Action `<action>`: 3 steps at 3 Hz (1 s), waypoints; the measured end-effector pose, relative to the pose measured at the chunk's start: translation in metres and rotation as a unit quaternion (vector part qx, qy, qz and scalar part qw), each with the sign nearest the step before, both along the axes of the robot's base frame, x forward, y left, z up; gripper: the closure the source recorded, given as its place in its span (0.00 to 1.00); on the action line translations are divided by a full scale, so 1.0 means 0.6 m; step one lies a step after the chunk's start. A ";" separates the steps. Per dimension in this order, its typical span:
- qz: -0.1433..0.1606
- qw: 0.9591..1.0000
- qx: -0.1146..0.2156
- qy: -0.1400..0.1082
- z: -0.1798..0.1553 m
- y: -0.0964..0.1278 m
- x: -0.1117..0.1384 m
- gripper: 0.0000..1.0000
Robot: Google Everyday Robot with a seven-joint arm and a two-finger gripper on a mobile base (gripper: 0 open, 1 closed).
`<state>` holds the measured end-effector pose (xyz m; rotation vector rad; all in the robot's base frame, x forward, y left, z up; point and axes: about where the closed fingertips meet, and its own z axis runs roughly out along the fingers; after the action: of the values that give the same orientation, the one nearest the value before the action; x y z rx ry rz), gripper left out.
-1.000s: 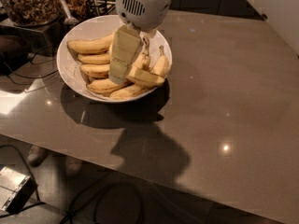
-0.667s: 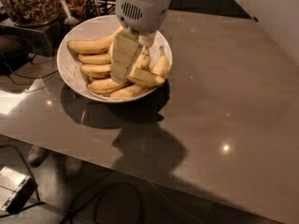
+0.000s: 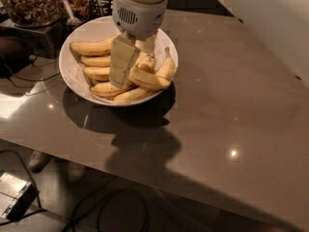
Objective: Pick banana from white bowl
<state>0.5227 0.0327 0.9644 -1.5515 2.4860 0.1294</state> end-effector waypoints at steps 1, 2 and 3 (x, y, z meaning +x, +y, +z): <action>-0.008 1.000 -0.003 0.013 -0.018 0.006 0.018 0.28; -0.018 0.999 -0.010 0.032 -0.050 0.006 0.035 0.30; -0.029 0.998 -0.018 0.045 -0.078 0.001 0.047 0.49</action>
Offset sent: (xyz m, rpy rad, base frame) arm 0.0127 -0.0165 -0.0532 -0.1109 0.1822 -0.0544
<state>0.5507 0.0330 0.9179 -1.5169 2.6139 0.1508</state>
